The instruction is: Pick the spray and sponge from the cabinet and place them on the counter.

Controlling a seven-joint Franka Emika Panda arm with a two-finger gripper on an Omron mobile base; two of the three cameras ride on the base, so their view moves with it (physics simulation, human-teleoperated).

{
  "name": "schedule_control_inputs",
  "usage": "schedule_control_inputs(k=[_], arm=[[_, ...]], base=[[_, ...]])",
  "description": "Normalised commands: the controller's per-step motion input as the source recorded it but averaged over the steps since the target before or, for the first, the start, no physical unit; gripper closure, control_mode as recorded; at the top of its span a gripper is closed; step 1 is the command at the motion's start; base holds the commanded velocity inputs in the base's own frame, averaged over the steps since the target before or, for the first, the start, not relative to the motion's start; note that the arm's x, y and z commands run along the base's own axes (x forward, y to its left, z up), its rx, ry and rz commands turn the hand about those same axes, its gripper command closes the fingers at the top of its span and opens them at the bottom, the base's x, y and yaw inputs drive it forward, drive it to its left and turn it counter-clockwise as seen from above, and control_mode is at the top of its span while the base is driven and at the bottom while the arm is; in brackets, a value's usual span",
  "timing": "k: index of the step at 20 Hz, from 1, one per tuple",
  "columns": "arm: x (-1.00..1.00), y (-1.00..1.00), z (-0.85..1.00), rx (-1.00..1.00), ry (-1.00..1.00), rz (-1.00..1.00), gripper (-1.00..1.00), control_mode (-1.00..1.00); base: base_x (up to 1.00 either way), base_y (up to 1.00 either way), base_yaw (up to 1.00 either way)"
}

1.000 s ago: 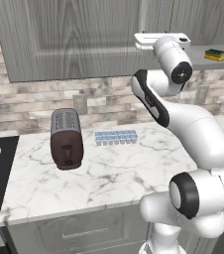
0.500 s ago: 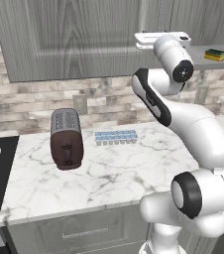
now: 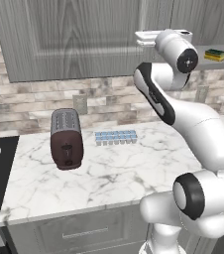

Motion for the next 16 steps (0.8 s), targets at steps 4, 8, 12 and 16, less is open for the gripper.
schedule_control_inputs(k=[4,8,12,16], arm=[[0.38,0.0,-0.21,0.0,0.13,0.0,1.0,-1.0],[0.31,0.03,-0.29,0.0,0.14,0.0,1.0,-1.0],[0.22,0.14,-0.39,0.0,0.15,0.0,1.0,-1.0],[0.23,0.15,-0.41,0.0,0.16,0.0,1.0,-1.0]], base=[[0.0,0.0,0.0],[0.0,0.0,0.0],[0.0,0.0,0.0],[0.0,0.0,0.0]])
